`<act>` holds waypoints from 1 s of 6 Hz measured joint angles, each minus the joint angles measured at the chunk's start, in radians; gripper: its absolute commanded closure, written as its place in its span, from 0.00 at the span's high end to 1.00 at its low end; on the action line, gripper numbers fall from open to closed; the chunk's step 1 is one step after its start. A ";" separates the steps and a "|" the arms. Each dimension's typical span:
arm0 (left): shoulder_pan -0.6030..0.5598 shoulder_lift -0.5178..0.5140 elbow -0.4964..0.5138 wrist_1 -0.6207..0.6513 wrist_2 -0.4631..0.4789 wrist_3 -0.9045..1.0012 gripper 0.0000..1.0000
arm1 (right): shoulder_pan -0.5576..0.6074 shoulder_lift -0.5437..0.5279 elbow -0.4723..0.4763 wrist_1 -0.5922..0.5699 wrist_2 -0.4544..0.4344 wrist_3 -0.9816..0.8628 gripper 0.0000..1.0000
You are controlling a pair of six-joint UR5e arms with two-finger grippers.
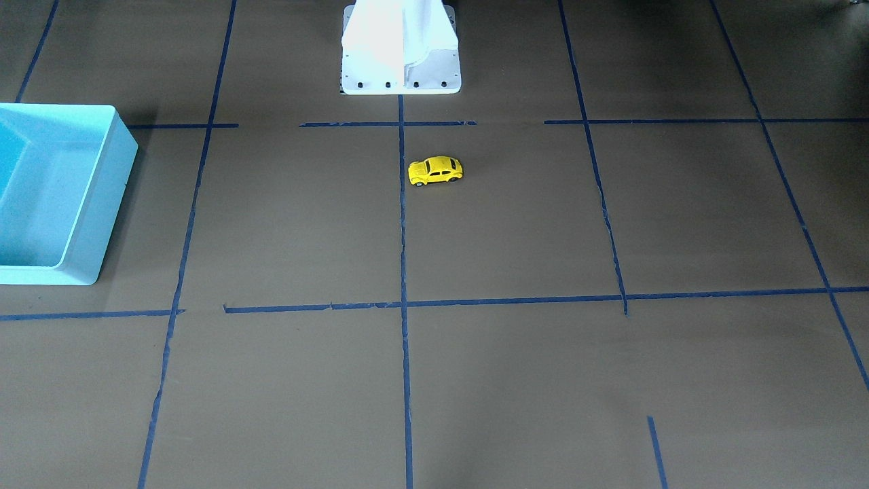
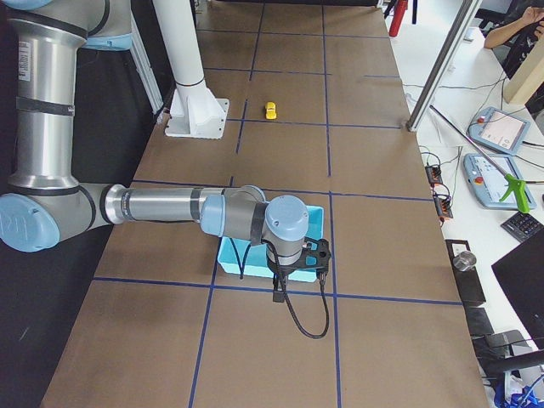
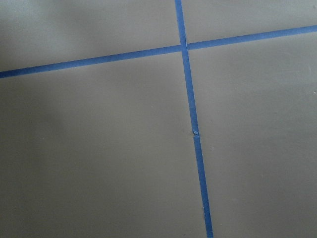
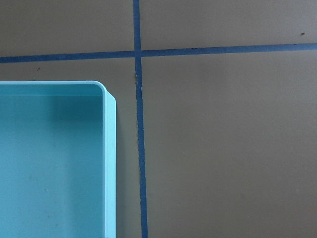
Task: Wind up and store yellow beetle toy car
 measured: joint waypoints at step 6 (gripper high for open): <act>0.007 -0.020 -0.009 0.001 -0.001 0.000 1.00 | -0.001 -0.002 -0.017 0.002 -0.006 0.003 1.00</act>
